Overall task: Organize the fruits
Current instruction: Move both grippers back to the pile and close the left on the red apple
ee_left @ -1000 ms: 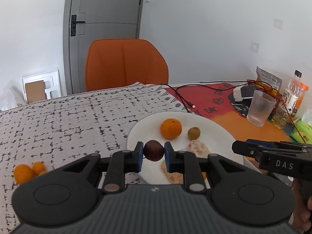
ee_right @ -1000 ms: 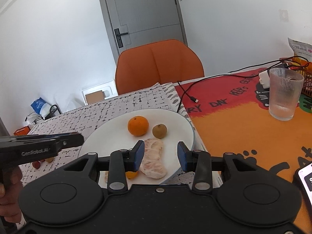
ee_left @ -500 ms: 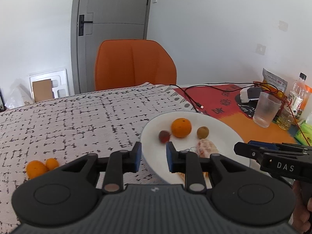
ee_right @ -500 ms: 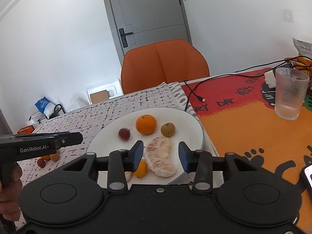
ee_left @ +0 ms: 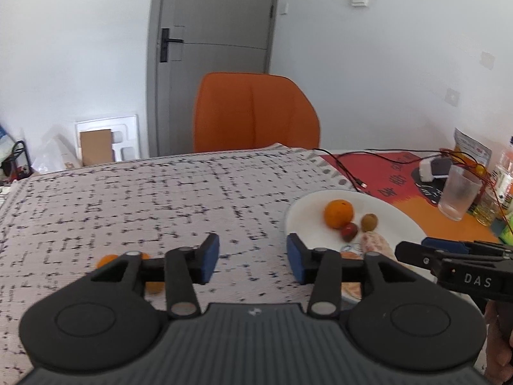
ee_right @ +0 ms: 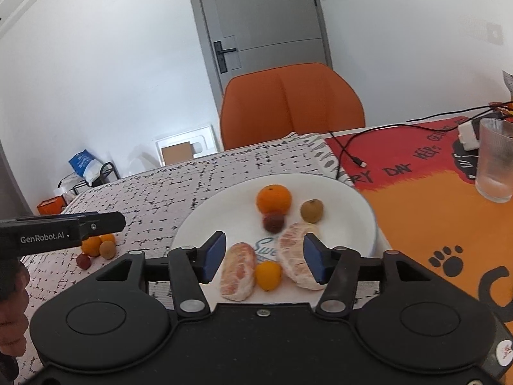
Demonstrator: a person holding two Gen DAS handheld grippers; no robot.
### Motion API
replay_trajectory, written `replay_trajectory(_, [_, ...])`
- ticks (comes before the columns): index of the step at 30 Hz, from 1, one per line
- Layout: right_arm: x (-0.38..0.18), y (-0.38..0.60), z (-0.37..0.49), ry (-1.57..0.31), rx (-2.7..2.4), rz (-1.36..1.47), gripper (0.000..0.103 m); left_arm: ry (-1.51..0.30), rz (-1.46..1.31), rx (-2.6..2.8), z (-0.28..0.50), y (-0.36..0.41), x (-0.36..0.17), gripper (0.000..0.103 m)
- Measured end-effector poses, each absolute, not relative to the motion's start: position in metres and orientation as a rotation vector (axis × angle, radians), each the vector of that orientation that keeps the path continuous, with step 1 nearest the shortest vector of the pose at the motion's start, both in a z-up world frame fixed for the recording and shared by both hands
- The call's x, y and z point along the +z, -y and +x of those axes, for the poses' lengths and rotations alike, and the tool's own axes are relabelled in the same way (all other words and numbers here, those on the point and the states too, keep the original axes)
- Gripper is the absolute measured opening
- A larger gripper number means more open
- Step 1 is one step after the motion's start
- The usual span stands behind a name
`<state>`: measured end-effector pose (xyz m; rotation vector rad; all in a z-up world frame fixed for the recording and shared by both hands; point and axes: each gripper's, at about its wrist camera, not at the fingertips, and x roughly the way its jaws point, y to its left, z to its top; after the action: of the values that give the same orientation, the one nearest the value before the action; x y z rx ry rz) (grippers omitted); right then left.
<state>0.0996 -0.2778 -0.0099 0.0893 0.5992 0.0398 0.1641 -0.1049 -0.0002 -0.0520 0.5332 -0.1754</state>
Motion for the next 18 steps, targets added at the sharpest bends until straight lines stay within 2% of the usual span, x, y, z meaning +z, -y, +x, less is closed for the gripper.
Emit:
replay_trajectory(4, [-0.011, 0.268, 0.102, -0.600, 0.057, 0.082, 0.062, -0.520, -0.056, -0.122, 0.160, 0.088, 0.001, 0.064])
replay_trajectory(6, [-0.012, 0.262, 0.103, -0.601, 0.069, 0.082, 0.066, -0.513, -0.055, -0.093, 0.157, 0.080, 0.002, 0.076])
replay_trajectory(8, [-0.012, 0.257, 0.104, -0.601, 0.081, 0.080, 0.070, -0.504, -0.057, -0.064, 0.155, 0.072, 0.002, 0.083])
replay_trajectory(11, [-0.013, 0.249, 0.106, -0.601, 0.097, 0.075, 0.083, -0.504, -0.064, -0.032, 0.152, 0.062, 0.001, 0.086])
replay_trajectory(13, [-0.013, 0.244, 0.107, -0.596, 0.105, 0.076, 0.099, -0.512, -0.068, -0.015, 0.152, 0.055, -0.001, 0.086])
replay_trajectory(18, [-0.013, 0.230, 0.110, -0.590, 0.129, 0.056, 0.103, -0.528, -0.083, 0.010, 0.149, 0.039, -0.007, 0.087])
